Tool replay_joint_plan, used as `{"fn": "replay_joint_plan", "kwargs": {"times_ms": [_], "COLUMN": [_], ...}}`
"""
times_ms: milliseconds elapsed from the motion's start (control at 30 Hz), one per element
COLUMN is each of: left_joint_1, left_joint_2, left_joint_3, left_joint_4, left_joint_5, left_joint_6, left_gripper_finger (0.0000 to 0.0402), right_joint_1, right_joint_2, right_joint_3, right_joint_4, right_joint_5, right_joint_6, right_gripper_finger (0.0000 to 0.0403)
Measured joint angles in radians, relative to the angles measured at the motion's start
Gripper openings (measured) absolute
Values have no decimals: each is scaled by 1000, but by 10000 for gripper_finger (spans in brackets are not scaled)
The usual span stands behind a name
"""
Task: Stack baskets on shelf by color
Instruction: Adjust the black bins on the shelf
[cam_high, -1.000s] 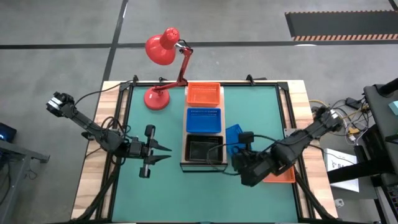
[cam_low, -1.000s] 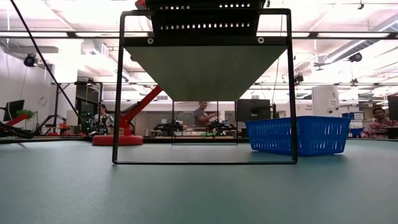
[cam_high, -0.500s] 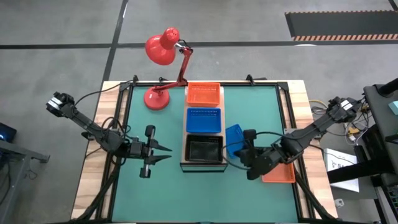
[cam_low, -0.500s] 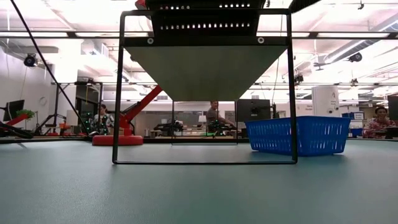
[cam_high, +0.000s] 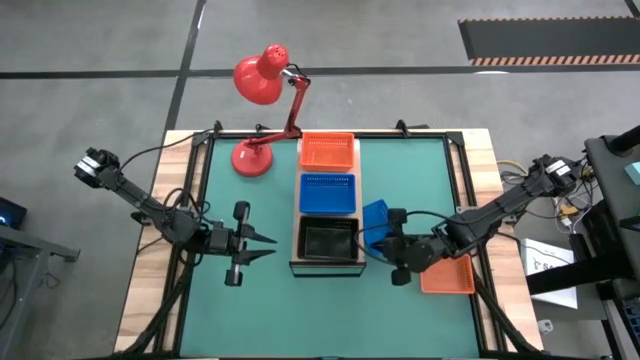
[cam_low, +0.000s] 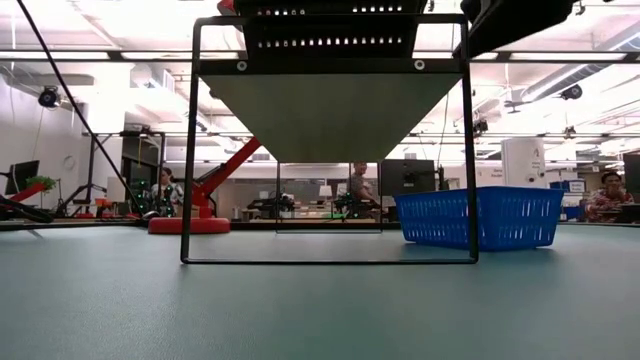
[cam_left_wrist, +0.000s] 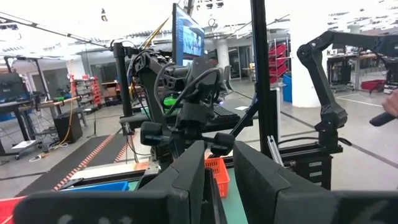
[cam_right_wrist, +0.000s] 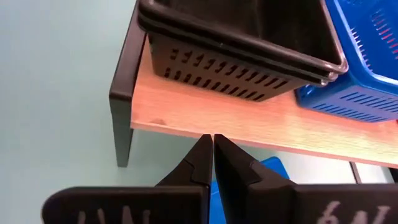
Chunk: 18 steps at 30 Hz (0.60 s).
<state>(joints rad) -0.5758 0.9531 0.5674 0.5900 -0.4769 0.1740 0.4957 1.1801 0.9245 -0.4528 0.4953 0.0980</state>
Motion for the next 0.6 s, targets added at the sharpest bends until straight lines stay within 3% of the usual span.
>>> {"fn": "replay_joint_plan", "kwargs": {"times_ms": [600], "left_joint_1": [0], "left_joint_2": [0], "left_joint_3": [-1], "left_joint_4": [3], "left_joint_5": [1], "left_joint_6": [17], "left_gripper_finger": [70], "right_joint_1": [-10], "right_joint_2": [53], "right_joint_3": [-7], "right_joint_4": [145], "right_joint_5": [2], "right_joint_6": [-14], "right_gripper_finger": [8]}}
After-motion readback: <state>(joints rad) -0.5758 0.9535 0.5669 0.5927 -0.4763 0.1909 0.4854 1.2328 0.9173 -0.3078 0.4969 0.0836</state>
